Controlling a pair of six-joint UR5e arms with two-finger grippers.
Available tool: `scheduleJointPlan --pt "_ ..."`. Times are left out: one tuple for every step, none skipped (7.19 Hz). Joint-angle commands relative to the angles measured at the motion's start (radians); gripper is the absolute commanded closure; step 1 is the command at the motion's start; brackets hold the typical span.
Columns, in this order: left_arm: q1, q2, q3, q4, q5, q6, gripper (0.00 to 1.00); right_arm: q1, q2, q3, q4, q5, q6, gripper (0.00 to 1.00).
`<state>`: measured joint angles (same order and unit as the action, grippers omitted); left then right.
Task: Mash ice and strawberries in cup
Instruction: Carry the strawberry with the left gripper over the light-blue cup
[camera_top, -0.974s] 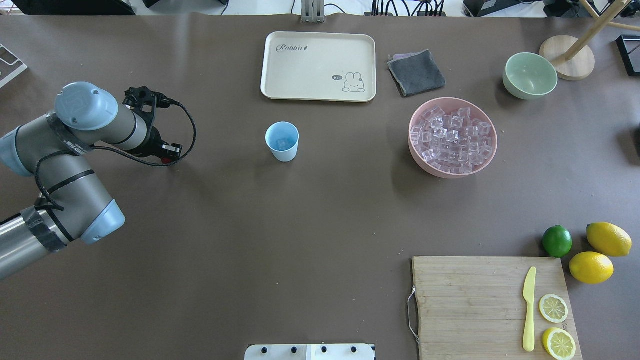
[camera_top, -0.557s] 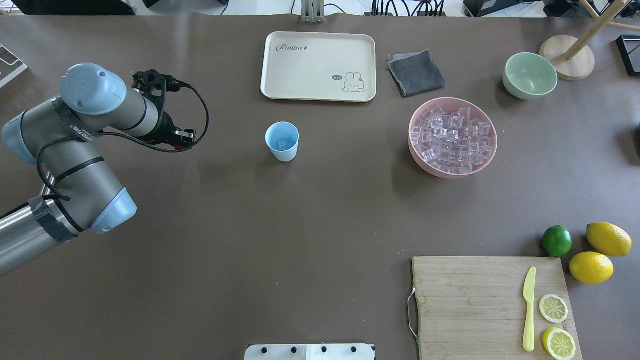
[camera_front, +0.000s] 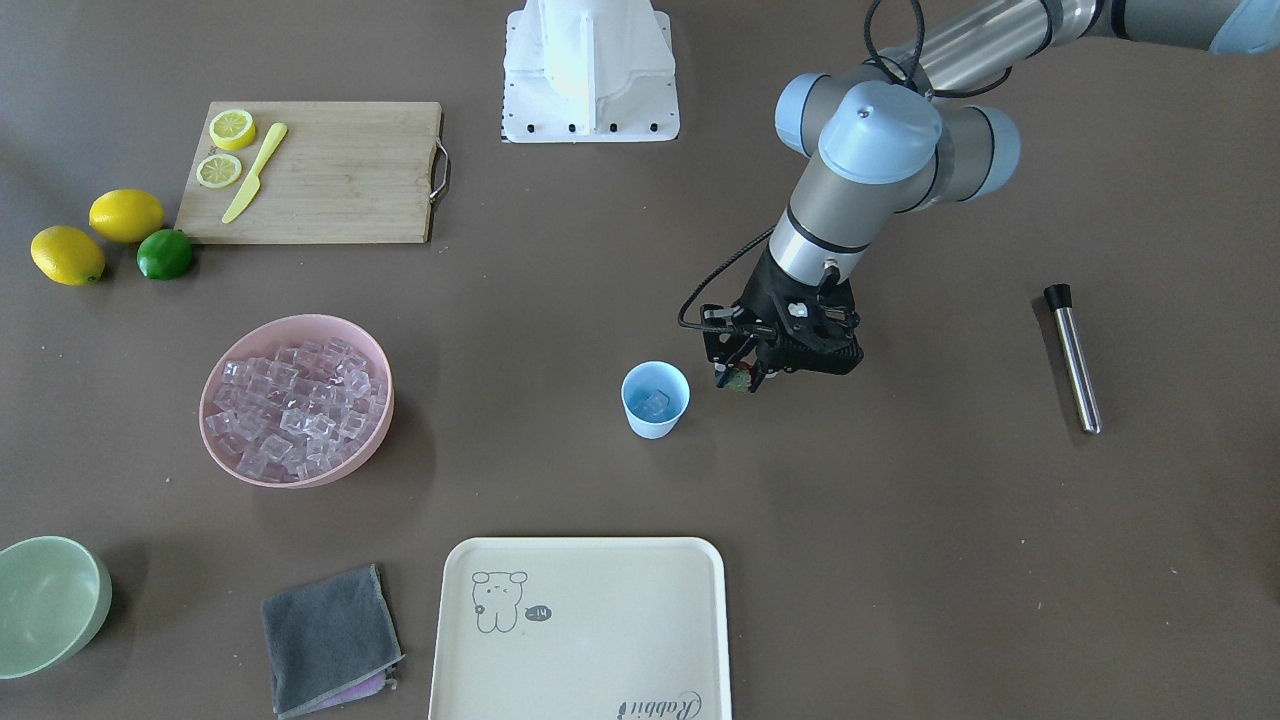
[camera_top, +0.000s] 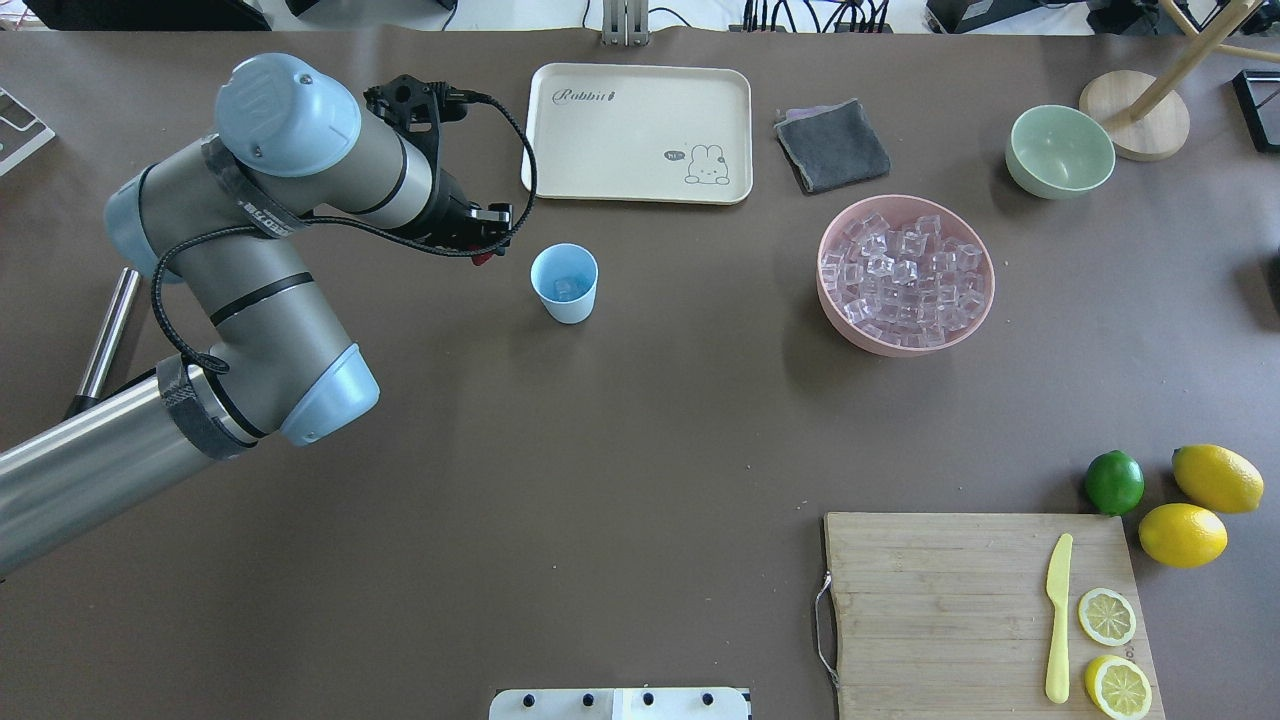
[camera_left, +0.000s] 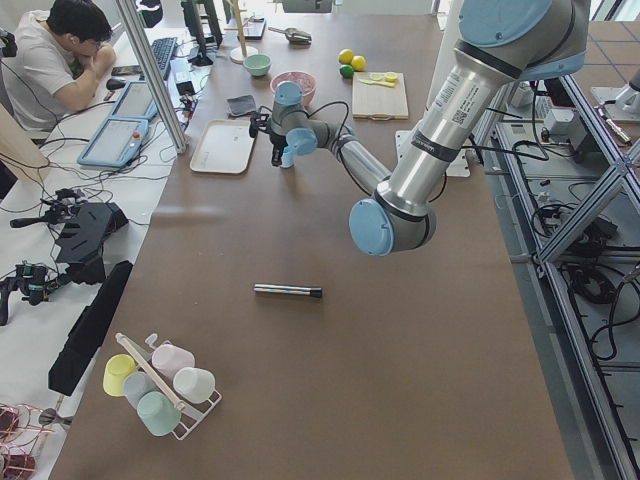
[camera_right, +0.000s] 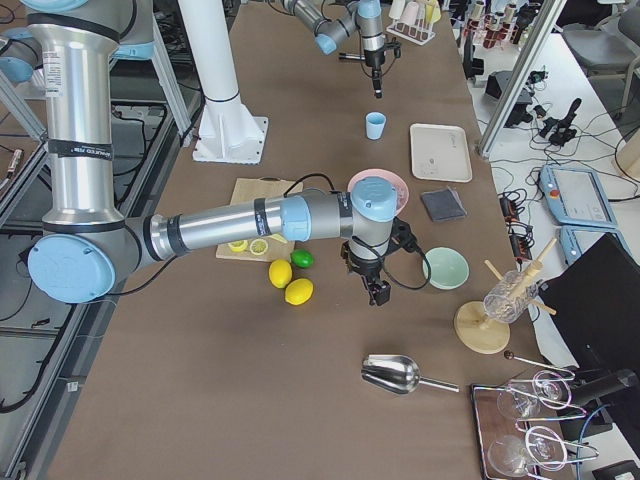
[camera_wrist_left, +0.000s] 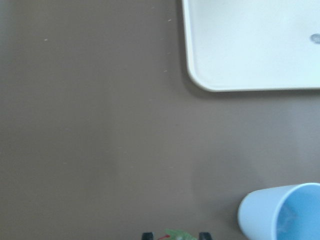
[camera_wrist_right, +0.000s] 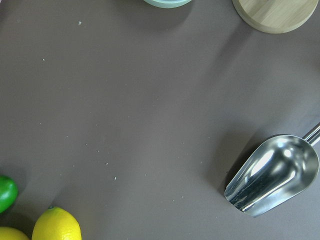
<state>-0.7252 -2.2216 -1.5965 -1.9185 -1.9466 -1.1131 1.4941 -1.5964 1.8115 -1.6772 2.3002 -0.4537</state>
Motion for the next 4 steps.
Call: scheduleJointPlan --pt "0.036 -0.052 0.006 0.001 0.006 -0.06 1.0 0.0 -0.014 -0.02 0.011 0.001 -0.007 0.02" --pt "0.046 -0.052 0.007 0.001 0.038 -0.068 1.0 0.0 -0.026 -0.02 0.023 0.001 -0.007 0.02" --pt "0.056 -0.064 0.029 -0.004 0.078 -0.068 1.0 0.0 -0.042 -0.023 0.046 0.001 -0.007 0.02" --pt "0.056 -0.073 0.041 -0.007 0.078 -0.067 1.0 0.0 -0.049 -0.018 0.048 0.002 -0.007 0.02"
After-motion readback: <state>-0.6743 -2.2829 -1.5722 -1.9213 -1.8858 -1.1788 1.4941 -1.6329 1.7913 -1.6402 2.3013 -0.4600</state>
